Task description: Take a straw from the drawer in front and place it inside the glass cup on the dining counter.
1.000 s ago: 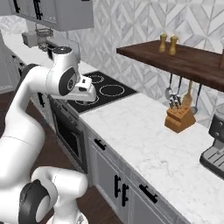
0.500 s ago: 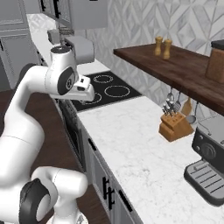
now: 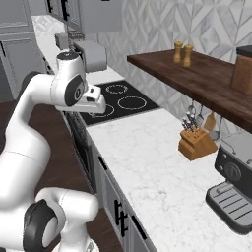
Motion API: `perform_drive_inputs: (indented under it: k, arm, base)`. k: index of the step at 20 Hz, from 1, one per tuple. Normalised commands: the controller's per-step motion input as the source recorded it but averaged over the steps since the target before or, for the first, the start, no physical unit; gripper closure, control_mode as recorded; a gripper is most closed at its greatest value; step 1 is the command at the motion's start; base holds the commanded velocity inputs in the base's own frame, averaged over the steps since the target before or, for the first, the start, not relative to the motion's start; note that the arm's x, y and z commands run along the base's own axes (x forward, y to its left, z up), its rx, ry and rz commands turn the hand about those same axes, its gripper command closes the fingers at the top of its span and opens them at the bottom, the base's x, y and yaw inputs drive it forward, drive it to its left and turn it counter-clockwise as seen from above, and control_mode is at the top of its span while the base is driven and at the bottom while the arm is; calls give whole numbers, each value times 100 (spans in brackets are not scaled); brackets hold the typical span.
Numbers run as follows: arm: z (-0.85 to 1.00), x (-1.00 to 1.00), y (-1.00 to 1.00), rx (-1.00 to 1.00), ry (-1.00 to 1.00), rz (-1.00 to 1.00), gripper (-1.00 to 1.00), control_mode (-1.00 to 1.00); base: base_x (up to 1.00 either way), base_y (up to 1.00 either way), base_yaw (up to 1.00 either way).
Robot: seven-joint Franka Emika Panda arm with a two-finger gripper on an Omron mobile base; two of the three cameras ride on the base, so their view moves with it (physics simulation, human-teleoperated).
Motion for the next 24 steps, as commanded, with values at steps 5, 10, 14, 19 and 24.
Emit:
perform_drive_inputs:
  k: [5, 10, 14, 19, 24]
  arm:
    - [-15, -9, 75, -9, 0, 5, -100, -100]
    - [-55, -4, 99, -29, 0, 0, -100, -100]
    - [-74, 0, 55, -35, -6, 0, -100, -100]
    - [-85, 0, 46, -37, -7, 0, -100, -100]
    - [-62, 0, 36, -29, -3, 0, -100, -100]
  base:
    - [0, 0, 0]
    - [0, 0, 0]
    - [0, 0, 0]
    - [0, 0, 0]
    - [0, 0, 0]
